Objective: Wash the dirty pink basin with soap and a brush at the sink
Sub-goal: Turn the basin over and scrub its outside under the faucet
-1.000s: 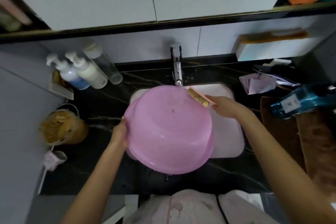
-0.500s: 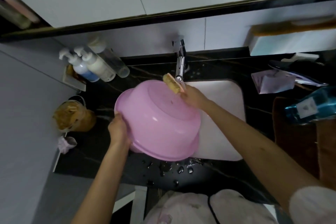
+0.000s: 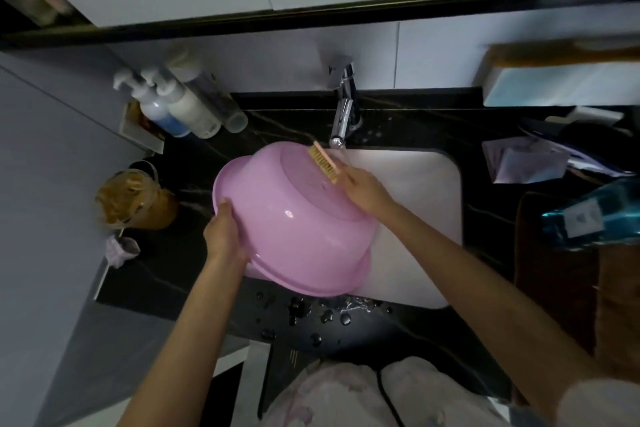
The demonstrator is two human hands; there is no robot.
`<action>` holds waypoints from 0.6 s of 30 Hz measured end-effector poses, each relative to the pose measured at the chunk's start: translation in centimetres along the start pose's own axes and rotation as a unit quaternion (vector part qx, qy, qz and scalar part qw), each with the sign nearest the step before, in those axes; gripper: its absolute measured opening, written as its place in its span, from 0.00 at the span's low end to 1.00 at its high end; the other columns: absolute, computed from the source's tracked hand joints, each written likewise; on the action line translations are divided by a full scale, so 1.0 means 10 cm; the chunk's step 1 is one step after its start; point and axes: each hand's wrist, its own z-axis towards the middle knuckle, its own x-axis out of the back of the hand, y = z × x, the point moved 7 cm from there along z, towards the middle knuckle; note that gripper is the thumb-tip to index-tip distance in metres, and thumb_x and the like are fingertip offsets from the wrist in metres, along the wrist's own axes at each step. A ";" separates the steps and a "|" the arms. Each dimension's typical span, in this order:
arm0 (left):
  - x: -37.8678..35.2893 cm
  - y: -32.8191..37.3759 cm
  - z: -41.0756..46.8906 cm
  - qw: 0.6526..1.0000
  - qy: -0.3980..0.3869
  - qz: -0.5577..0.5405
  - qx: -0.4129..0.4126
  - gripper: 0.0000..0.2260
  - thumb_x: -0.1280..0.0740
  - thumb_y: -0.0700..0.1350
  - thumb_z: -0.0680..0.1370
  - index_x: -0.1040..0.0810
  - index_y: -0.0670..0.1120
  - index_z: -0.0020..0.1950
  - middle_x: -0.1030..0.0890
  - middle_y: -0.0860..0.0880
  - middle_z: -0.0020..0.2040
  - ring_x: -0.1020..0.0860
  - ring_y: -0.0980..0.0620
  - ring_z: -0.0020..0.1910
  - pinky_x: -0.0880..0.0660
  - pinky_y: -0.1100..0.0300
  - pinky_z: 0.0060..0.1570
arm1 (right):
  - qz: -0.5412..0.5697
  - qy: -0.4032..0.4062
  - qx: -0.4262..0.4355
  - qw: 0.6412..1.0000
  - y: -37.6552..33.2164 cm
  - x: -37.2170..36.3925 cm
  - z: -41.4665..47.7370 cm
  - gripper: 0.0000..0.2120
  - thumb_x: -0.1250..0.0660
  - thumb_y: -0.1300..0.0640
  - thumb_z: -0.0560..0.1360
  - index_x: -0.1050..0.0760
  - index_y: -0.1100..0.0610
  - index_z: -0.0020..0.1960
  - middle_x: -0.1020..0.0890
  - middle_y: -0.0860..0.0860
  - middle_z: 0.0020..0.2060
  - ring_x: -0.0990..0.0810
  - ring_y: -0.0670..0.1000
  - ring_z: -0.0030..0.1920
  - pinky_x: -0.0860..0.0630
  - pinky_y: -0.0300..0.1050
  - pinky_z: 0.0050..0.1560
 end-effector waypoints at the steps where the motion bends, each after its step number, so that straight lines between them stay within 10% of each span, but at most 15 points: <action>1: -0.02 0.00 0.00 1.000 0.000 -0.003 -0.003 0.21 0.39 0.55 0.79 0.32 0.45 0.68 0.25 0.49 0.50 0.26 0.48 0.53 0.30 0.50 0.58 | 0.031 -0.006 0.035 0.999 -0.02 0.00 -0.13 0.18 0.46 0.51 0.82 0.30 0.49 0.70 0.20 0.56 0.59 0.21 0.54 0.55 0.26 0.48 0.55; 8: -0.06 0.00 -0.02 1.000 -0.006 -0.013 0.005 0.21 0.41 0.53 0.80 0.35 0.46 0.70 0.25 0.47 0.58 0.26 0.47 0.57 0.31 0.47 0.64 | 0.048 -0.028 -0.042 0.998 0.58 0.11 -0.70 0.19 0.44 0.49 0.81 0.38 0.41 0.71 0.21 0.52 0.60 0.22 0.49 0.57 0.32 0.35 0.45; 12: -0.08 0.04 -0.04 1.000 -0.006 -0.011 -0.008 0.21 0.42 0.52 0.81 0.35 0.44 0.71 0.27 0.46 0.62 0.27 0.47 0.58 0.32 0.51 0.63 | 0.108 -0.049 0.043 0.992 0.16 -0.06 -0.79 0.18 0.43 0.45 0.79 0.40 0.33 0.68 0.21 0.55 0.60 0.20 0.53 0.55 0.25 0.44 0.55; 18: -0.06 0.03 -0.03 0.999 -0.024 -0.022 0.004 0.20 0.41 0.52 0.80 0.34 0.44 0.70 0.26 0.47 0.56 0.27 0.47 0.53 0.30 0.53 0.55 | -0.041 -0.044 -0.097 0.993 0.62 0.17 -0.57 0.20 0.47 0.49 0.82 0.38 0.47 0.73 0.24 0.57 0.64 0.25 0.56 0.61 0.30 0.43 0.56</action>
